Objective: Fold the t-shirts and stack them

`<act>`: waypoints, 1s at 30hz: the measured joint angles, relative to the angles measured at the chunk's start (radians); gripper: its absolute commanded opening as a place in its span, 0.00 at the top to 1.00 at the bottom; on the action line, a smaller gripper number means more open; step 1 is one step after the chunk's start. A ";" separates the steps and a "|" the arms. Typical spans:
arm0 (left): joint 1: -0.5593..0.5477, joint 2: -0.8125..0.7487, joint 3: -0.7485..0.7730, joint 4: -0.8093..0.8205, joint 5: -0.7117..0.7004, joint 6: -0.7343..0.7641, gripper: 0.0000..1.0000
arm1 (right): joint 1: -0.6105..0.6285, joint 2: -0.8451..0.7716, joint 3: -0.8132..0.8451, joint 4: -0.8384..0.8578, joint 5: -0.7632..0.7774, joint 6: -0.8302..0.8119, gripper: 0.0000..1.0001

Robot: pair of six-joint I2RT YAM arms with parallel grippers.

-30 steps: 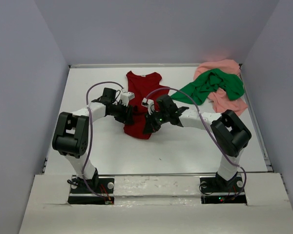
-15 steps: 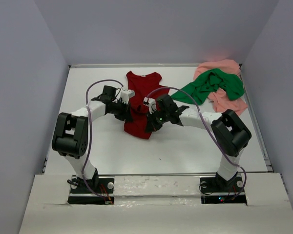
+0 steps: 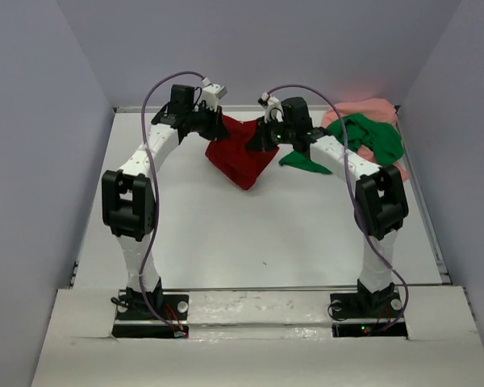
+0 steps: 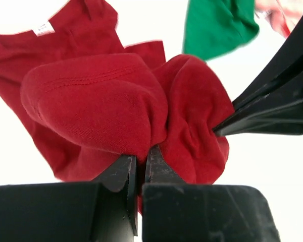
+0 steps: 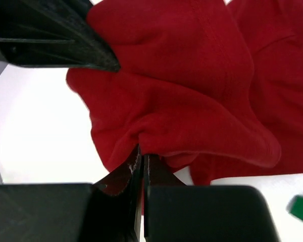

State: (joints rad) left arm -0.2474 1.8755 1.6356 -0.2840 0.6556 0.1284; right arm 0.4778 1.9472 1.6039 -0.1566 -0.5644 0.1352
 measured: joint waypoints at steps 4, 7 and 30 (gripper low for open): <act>0.000 0.179 0.213 -0.043 -0.002 -0.016 0.91 | -0.044 0.130 0.118 -0.010 -0.007 0.009 1.00; 0.000 0.316 0.317 -0.052 -0.004 -0.025 0.29 | -0.064 0.237 0.188 -0.033 -0.006 0.011 1.00; 0.000 0.196 -0.034 0.204 -0.323 -0.067 0.01 | -0.117 0.264 0.217 -0.237 0.023 -0.060 0.00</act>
State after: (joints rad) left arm -0.2478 2.0712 1.6016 -0.0803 0.3321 0.0616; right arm 0.3611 2.2108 1.8206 -0.3931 -0.5415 0.0757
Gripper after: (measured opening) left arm 0.989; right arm 0.995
